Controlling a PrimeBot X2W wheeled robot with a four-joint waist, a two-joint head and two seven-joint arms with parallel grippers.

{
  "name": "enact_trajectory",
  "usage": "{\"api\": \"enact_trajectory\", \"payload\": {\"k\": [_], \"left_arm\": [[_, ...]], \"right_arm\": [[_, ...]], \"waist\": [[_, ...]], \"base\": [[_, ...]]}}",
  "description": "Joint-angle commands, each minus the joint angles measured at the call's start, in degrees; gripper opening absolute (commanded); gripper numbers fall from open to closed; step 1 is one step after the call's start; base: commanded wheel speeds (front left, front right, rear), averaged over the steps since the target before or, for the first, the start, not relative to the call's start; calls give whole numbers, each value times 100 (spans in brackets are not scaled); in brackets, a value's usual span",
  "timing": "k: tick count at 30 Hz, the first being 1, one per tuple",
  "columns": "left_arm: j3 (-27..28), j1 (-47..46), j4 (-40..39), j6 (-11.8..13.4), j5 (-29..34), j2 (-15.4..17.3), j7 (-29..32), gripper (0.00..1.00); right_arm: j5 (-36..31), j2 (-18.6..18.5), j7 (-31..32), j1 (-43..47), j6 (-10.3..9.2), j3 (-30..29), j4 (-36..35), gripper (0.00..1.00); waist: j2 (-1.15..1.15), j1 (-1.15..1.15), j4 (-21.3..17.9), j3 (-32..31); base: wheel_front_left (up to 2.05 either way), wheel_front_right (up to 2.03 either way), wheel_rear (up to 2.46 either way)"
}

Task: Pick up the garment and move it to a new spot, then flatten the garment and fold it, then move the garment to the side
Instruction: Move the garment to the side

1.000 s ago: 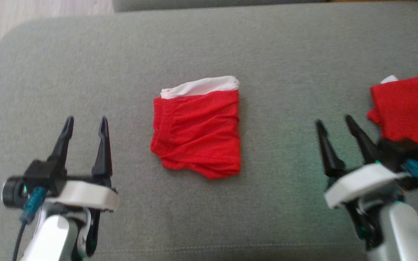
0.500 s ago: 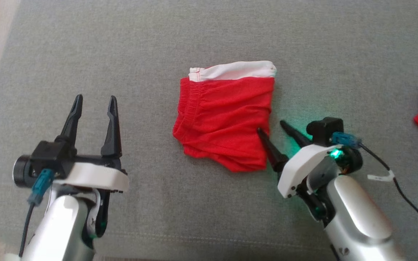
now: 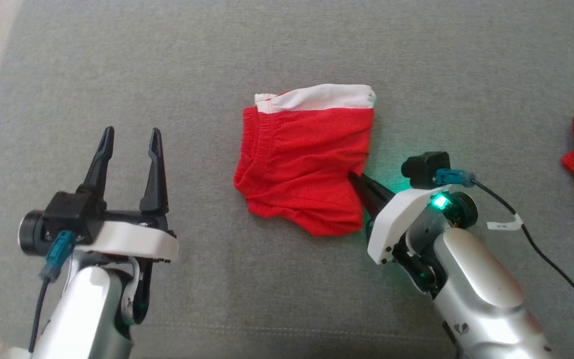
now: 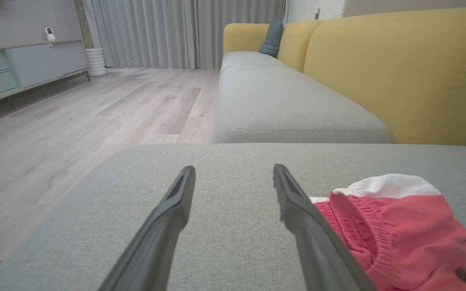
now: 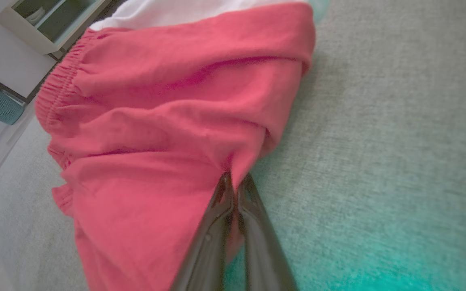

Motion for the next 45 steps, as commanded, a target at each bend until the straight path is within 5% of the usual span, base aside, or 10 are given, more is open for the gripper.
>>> {"api": "enact_trajectory", "payload": {"k": [1,11,28,39,45], "left_arm": [[281,-219,-191,-23,97,90,-68,100],[402,-90,-349,-60,219,211,-68,100],[163,-591,-764,-228,401,433,195,100],[-32,-957,-1041,-325,588,570,409,100],[-88,-1134,-1246,-372,677,680,535,100]], "right_arm": [[-52,99,-48,-77,-5,147,-77,0],[-705,44,-34,189,-5,-46,-463,0],[-1004,-763,69,-480,-5,-662,-1136,0],[-1071,-1664,76,-1097,-5,-1833,-1052,0],[-1132,-1692,-21,-1230,-5,-2540,-986,0]], "waist": [[0,0,-103,-26],[0,0,-987,-96],[0,0,-2277,430],[0,0,-2545,828],[0,0,-2666,1055]], "base": [[0,0,0],[0,0,0],[0,0,0],[0,0,0],[0,0,0]]}}
